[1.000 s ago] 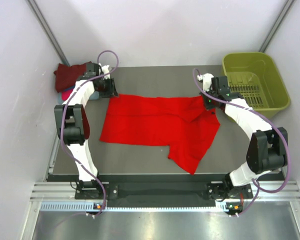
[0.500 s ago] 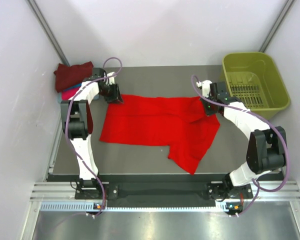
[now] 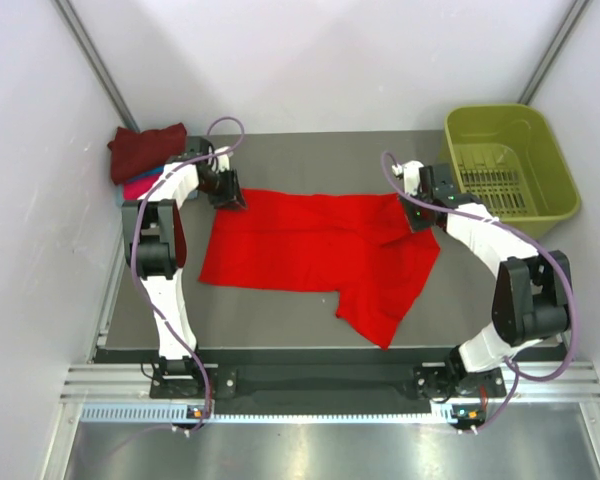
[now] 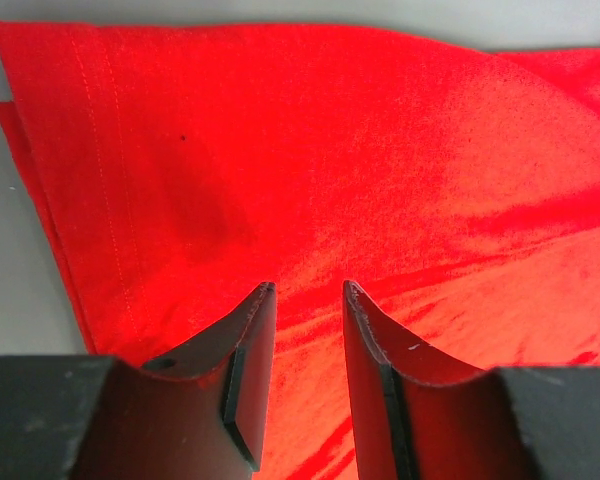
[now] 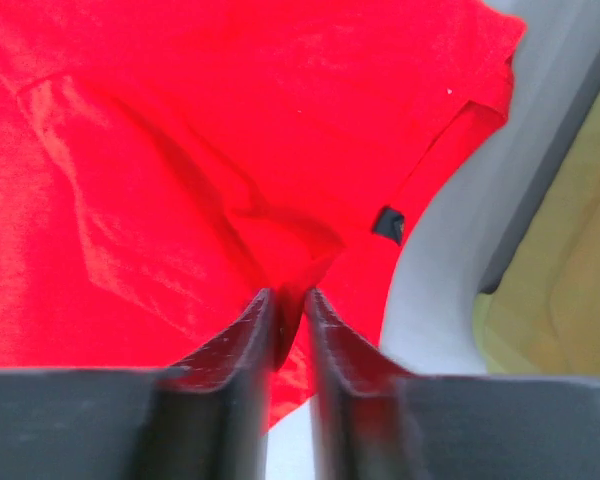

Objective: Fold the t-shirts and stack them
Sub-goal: Fold the tshirt

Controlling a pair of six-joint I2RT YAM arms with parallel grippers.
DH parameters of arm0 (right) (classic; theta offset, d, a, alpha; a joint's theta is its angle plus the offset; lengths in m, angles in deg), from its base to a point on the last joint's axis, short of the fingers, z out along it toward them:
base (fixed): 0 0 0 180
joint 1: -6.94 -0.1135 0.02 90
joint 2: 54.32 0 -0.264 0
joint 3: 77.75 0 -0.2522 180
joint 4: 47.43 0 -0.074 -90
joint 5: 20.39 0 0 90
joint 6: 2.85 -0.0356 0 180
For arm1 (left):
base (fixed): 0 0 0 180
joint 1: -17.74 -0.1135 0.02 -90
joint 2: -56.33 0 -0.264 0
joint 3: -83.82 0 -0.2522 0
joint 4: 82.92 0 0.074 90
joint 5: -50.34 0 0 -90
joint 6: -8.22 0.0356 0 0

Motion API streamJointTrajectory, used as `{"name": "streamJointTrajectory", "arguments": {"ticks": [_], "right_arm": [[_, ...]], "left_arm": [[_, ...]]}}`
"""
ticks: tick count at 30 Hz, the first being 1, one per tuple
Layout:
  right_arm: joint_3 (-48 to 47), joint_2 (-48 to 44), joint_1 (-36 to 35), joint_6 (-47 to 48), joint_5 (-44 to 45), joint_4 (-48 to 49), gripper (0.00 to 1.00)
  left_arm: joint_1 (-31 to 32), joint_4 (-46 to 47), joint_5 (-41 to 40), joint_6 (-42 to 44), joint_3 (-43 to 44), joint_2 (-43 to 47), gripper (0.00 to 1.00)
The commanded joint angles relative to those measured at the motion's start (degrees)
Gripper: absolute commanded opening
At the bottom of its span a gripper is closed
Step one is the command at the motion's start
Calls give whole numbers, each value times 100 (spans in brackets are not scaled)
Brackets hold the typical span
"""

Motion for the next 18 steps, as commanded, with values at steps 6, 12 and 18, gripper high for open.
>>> {"name": "streamJointTrajectory", "arguments": {"ticks": [6, 12, 18], "right_arm": [[-721, -130, -242, 444, 521, 195, 63], [-951, 46, -1076, 893, 153, -8, 55], [-1003, 555, -1719, 763, -462, -210, 39]], "left_arm": [[-16, -53, 32, -55, 145, -9, 38], [-25, -9, 190, -160, 119, 8, 37], [-16, 9, 173, -143, 145, 43, 37]]}}
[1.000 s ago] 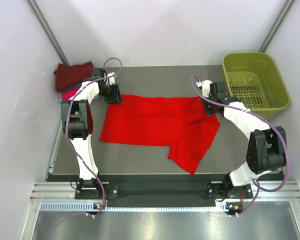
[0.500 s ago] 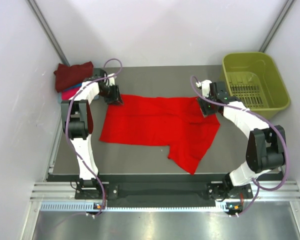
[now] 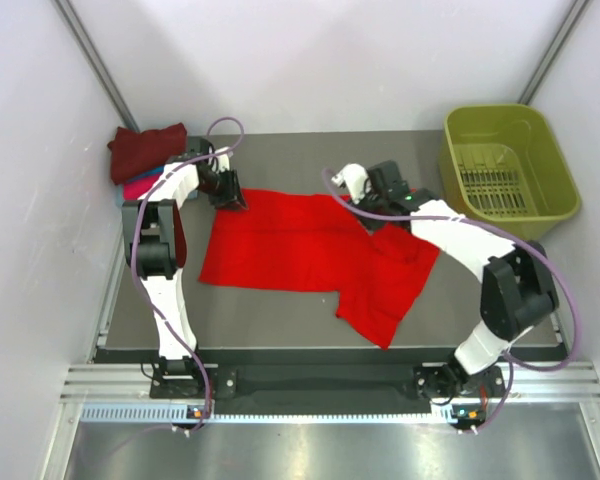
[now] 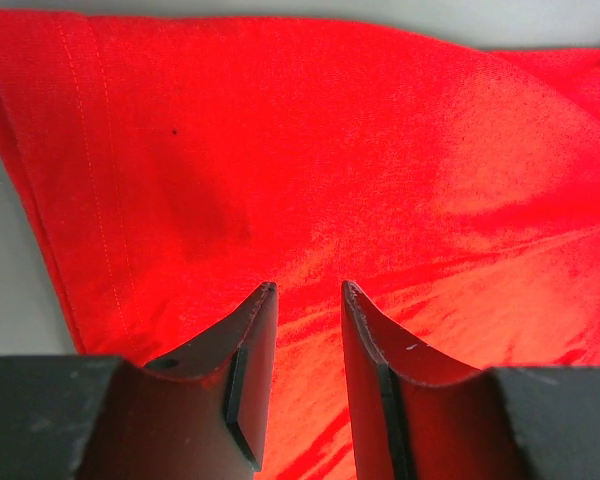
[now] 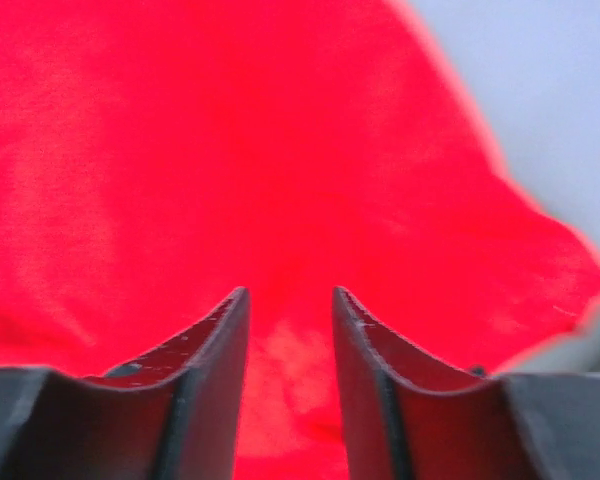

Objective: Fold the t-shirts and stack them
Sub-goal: Fold the tshirt

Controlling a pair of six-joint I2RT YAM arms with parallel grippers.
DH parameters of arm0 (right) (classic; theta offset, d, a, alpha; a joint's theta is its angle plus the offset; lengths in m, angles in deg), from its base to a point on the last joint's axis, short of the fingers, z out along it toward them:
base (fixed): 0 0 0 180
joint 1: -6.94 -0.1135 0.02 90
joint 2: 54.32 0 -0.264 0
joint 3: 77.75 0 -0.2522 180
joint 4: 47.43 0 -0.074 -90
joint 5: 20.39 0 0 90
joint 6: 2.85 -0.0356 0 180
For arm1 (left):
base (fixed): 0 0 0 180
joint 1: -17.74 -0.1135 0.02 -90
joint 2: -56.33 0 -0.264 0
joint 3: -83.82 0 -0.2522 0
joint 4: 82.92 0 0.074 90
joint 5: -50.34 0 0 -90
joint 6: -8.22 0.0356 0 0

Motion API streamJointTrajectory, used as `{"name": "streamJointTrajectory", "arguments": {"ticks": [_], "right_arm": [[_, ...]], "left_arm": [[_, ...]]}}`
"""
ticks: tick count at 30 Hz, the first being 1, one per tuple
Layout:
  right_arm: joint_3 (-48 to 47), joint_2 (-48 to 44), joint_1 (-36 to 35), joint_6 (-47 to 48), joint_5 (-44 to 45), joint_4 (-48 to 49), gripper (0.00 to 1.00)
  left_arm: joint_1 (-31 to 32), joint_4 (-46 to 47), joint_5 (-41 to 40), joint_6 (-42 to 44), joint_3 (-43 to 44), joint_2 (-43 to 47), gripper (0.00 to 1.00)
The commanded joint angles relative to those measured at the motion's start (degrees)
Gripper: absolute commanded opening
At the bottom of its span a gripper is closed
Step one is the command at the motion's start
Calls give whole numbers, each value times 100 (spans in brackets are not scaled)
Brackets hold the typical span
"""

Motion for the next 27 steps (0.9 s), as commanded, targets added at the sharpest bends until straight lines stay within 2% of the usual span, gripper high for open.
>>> {"name": "streamJointTrajectory", "arguments": {"ticks": [1, 15, 27], "right_arm": [[-197, 345, -161, -88, -414, -155, 37], [-311, 1243, -143, -36, -283, -58, 28], [-372, 1454, 120, 123, -10, -23, 27]], "left_arm": [[-16, 44, 112, -34, 154, 70, 37], [-16, 158, 314, -192, 137, 114, 36], [-16, 184, 332, -236, 137, 96, 36]]}}
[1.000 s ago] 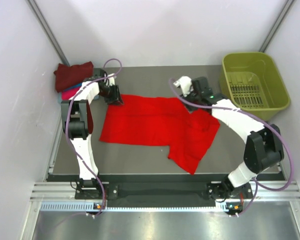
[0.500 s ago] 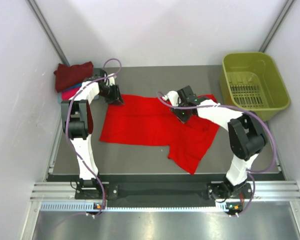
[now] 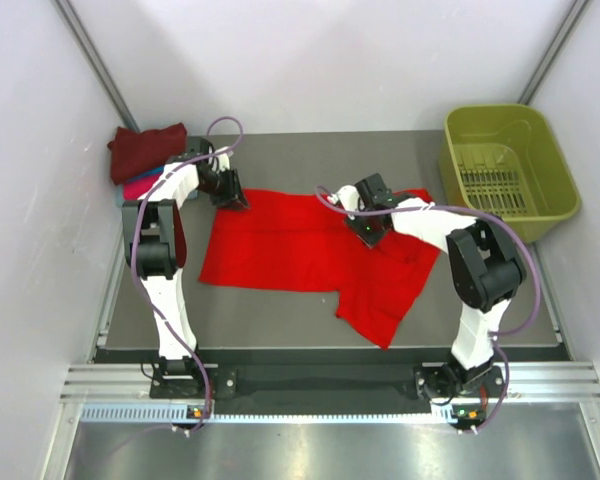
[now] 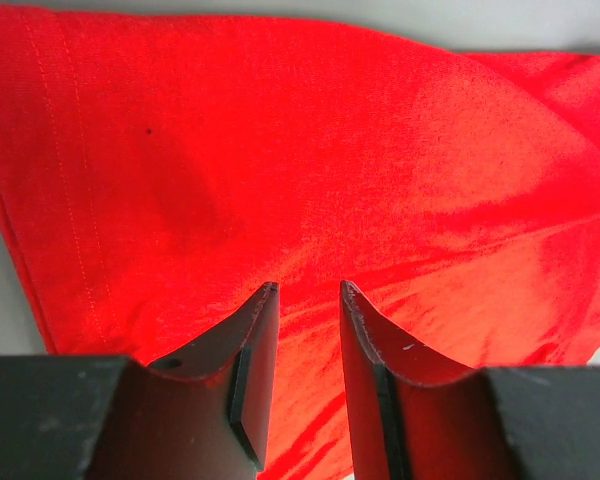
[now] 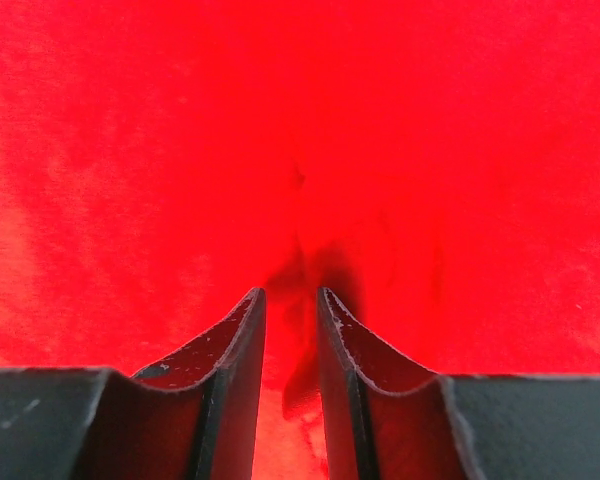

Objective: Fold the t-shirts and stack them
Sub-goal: Fold the tshirt

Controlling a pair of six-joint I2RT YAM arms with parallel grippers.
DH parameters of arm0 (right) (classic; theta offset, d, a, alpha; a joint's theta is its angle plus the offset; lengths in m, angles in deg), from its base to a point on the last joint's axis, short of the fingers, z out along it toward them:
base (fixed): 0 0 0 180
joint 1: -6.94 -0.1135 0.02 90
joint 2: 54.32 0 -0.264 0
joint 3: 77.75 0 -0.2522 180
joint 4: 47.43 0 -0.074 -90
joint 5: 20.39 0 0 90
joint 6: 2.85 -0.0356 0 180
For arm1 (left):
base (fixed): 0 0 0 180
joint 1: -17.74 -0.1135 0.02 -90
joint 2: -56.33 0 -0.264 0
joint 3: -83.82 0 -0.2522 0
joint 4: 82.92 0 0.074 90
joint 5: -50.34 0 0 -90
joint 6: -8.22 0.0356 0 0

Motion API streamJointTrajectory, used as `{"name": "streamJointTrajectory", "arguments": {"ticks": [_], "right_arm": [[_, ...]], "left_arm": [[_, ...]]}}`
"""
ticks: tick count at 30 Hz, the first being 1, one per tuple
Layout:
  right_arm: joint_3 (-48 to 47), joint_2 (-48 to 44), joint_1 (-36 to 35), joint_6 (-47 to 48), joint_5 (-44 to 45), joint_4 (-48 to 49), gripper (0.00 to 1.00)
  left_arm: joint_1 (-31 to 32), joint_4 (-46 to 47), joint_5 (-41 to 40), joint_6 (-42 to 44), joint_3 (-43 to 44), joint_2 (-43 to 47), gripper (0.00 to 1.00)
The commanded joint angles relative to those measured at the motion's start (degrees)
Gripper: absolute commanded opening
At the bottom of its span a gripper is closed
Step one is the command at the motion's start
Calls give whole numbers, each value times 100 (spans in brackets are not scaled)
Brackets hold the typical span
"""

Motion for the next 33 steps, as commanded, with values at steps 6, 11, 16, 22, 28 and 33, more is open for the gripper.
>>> {"name": "streamJointTrajectory", "arguments": {"ticks": [6, 11, 16, 22, 28, 33], "right_arm": [[-287, 82, 239, 125, 99, 138, 26], [-313, 134, 256, 160, 38, 147, 12], [-489, 38, 239, 134, -6, 34, 3], [-481, -190, 230, 10, -59, -99, 0], [-51, -340, 204, 37, 55, -20, 27], [108, -314, 195, 142, 37, 33, 22]], "left_arm": [[-25, 173, 148, -76, 154, 61, 35], [-16, 173, 122, -68, 163, 79, 35], [-16, 173, 104, -50, 163, 87, 35], [-16, 217, 148, -85, 198, 61, 35], [-25, 226, 174, -129, 260, 43, 35], [-16, 217, 157, -112, 225, 61, 34]]}}
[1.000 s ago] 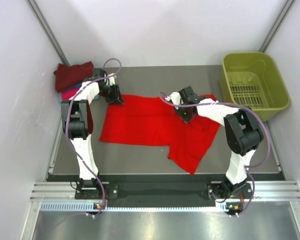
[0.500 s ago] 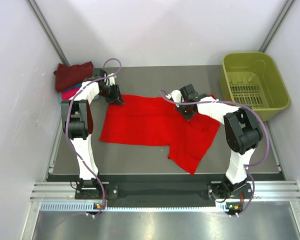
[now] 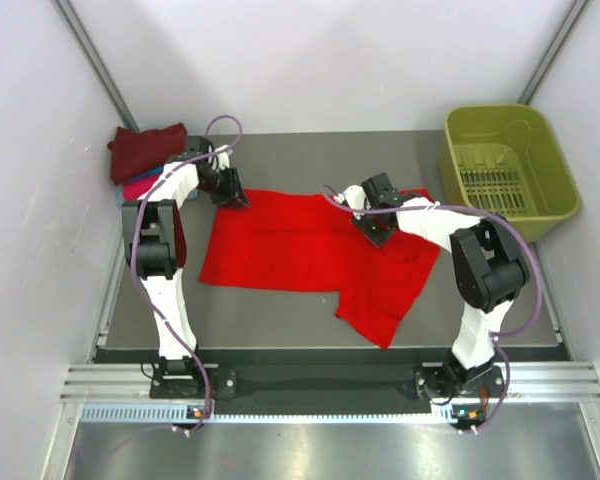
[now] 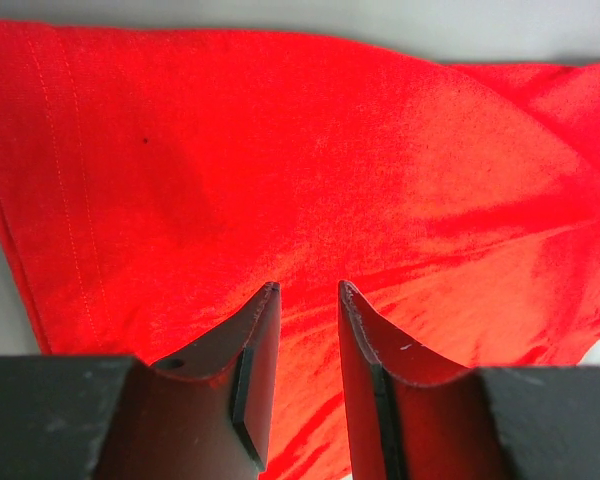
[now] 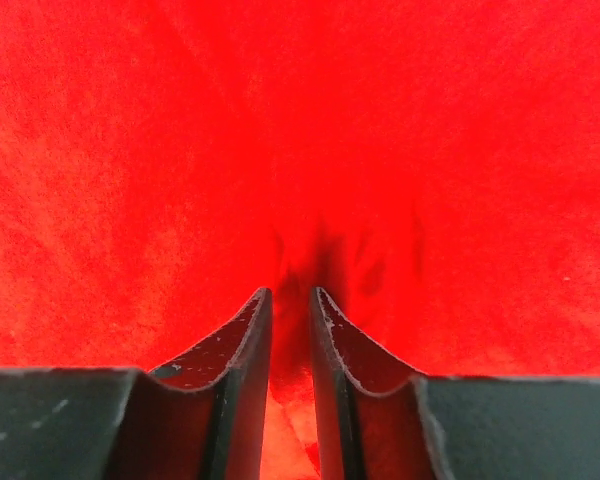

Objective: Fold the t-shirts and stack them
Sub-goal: Fold the tshirt

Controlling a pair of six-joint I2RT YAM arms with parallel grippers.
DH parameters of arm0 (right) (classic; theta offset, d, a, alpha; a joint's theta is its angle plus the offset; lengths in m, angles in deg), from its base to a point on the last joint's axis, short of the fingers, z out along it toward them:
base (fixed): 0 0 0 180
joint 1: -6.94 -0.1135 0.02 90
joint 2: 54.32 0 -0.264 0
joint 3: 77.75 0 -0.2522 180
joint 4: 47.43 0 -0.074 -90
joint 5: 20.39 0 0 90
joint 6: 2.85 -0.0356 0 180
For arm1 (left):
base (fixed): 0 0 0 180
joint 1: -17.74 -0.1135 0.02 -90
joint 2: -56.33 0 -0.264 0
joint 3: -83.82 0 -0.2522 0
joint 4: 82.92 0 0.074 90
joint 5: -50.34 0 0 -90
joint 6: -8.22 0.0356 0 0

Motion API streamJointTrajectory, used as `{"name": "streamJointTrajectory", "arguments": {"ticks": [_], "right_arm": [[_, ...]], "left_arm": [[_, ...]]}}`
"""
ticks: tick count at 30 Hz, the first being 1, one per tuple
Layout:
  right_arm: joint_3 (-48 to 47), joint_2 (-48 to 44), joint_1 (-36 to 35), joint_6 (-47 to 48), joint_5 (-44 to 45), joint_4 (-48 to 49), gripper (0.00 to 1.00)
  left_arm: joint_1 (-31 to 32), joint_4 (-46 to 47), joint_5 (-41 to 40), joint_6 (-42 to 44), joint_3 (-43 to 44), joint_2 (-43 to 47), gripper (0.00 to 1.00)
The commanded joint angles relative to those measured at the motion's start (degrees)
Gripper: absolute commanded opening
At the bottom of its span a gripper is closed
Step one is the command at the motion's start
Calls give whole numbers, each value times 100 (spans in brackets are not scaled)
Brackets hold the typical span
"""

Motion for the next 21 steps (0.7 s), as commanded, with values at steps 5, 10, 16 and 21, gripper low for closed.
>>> {"name": "streamJointTrajectory", "arguments": {"ticks": [5, 10, 16, 21], "right_arm": [[32, -161, -4, 132, 0, 147, 18], [-187, -99, -4, 88, -35, 77, 5], [-390, -160, -13, -44, -96, -64, 1], [-268, -213, -48, -62, -35, -99, 16]], "left_arm": [[-16, 195, 98, -24, 159, 79, 34], [-16, 178, 80, 2, 150, 79, 34], [-25, 222, 98, -24, 168, 26, 34], [-16, 231, 133, -59, 220, -27, 34]]}}
